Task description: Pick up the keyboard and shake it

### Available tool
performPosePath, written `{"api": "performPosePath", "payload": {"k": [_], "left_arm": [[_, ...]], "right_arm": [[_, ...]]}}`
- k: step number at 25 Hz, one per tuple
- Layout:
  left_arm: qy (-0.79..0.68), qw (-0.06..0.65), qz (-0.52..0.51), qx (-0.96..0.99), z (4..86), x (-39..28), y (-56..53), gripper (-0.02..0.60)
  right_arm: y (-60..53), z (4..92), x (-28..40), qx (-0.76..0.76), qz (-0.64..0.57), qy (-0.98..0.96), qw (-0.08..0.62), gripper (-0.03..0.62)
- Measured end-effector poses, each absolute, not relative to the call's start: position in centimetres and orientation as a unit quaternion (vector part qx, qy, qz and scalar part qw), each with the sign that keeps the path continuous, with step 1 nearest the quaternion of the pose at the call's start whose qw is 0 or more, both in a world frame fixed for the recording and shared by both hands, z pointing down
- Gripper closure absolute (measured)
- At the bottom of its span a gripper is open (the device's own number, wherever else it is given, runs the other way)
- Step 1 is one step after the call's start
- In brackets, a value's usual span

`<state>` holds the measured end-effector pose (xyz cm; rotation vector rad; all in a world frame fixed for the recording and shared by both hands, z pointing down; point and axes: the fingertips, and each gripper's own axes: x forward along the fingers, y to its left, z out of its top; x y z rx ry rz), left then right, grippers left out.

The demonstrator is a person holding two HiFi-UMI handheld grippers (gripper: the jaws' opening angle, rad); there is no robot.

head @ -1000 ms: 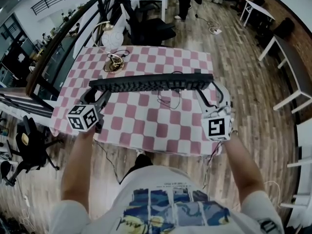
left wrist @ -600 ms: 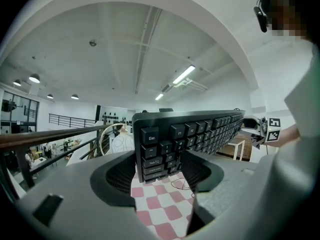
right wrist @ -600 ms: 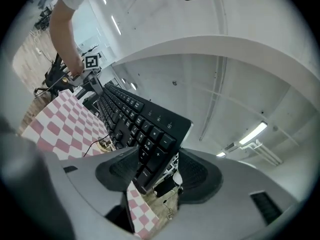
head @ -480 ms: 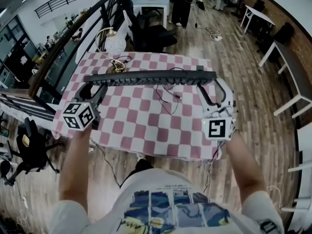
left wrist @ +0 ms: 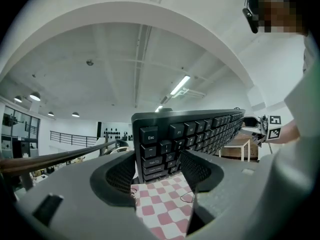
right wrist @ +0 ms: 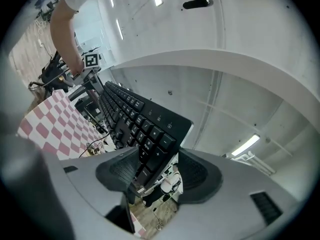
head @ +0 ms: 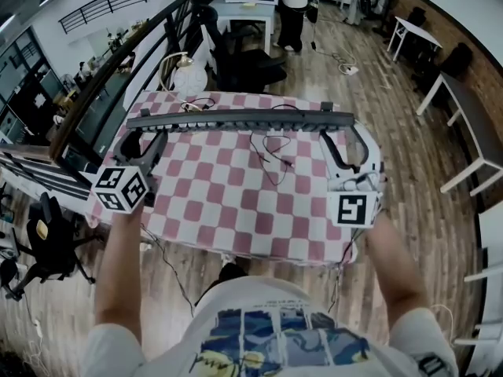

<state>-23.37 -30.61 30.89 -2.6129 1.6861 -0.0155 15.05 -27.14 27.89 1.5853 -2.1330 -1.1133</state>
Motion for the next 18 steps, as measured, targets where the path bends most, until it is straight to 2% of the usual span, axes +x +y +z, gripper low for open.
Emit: {"api": "performPosePath", "payload": {"k": [18], "left_arm": [[0.551,0.066,0.023,-0.832,26.2,-24.9,-29.6,0.305]], "right_arm": [[-26.5,24.0,13.6,0.550,-0.414,-0.719,0.096,0.349]]}}
